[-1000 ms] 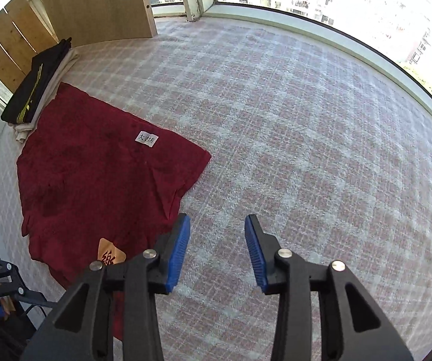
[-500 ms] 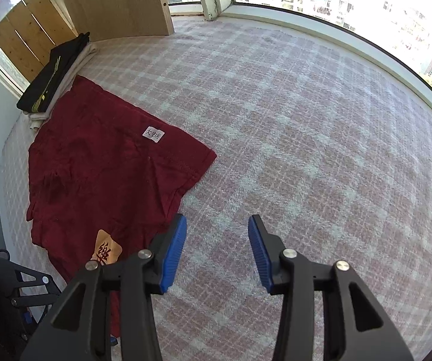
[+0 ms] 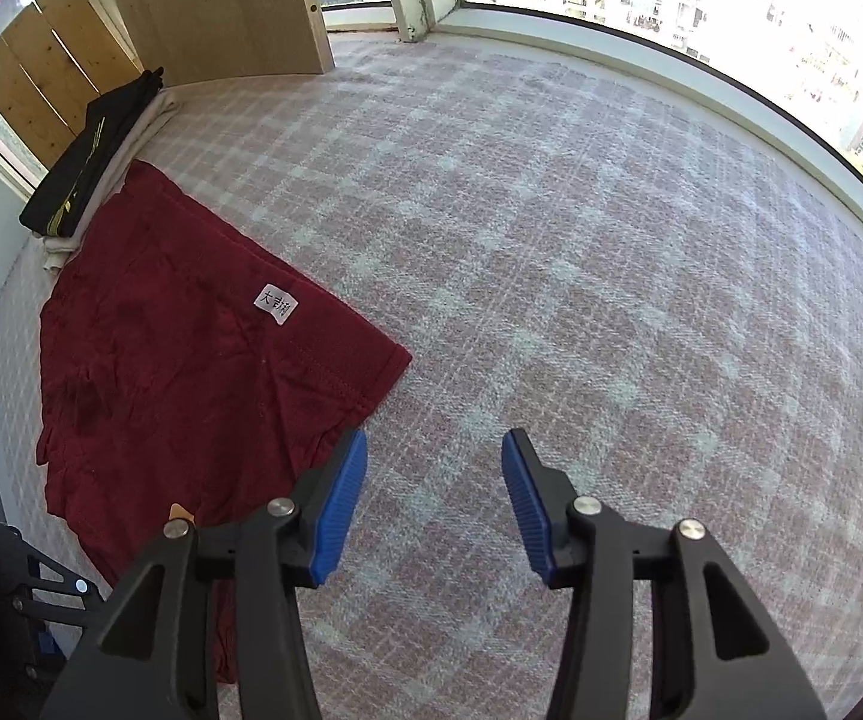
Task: Fold clothes
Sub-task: 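Grasp the shorts' leg hem with the left tool while the right tool grasps the waistband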
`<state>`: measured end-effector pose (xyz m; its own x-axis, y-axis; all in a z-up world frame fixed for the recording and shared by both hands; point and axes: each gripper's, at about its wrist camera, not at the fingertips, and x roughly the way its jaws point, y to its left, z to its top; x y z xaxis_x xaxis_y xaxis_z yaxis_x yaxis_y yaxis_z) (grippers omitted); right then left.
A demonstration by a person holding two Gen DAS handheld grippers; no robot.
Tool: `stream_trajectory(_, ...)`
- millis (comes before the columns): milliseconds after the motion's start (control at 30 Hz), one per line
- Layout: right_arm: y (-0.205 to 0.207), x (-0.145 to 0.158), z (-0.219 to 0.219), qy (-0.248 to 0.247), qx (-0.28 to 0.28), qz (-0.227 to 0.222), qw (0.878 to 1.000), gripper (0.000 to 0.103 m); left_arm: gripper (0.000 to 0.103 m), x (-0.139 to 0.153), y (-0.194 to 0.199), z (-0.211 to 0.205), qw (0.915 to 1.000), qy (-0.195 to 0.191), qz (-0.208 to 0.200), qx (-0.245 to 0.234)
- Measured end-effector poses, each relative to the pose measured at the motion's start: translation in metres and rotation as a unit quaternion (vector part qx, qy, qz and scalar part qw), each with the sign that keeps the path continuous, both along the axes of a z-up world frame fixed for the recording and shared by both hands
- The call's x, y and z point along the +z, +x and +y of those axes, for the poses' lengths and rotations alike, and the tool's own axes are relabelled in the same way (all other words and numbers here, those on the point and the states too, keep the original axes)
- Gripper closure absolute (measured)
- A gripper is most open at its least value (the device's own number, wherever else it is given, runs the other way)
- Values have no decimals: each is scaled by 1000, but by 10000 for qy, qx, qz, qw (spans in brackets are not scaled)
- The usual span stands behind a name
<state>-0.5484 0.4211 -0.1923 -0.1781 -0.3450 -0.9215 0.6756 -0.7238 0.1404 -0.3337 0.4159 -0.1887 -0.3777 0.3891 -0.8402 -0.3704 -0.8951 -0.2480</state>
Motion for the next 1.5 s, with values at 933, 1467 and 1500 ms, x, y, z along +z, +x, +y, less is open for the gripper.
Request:
stream_trajectory(933,-14,-9,-37,-618,899,-176,9939,44,97,16,4,-66,9952,113,194,949)
stream_trajectory(1467,-12,-23,-55,-159,914,-224,9954,61,97,15,3,-78,9941,263,181,1038)
stream_trajectory(1500,-9,-23,-57,-68,948,-158,9953,61,97,15,3,-79,9940,276,181,1041)
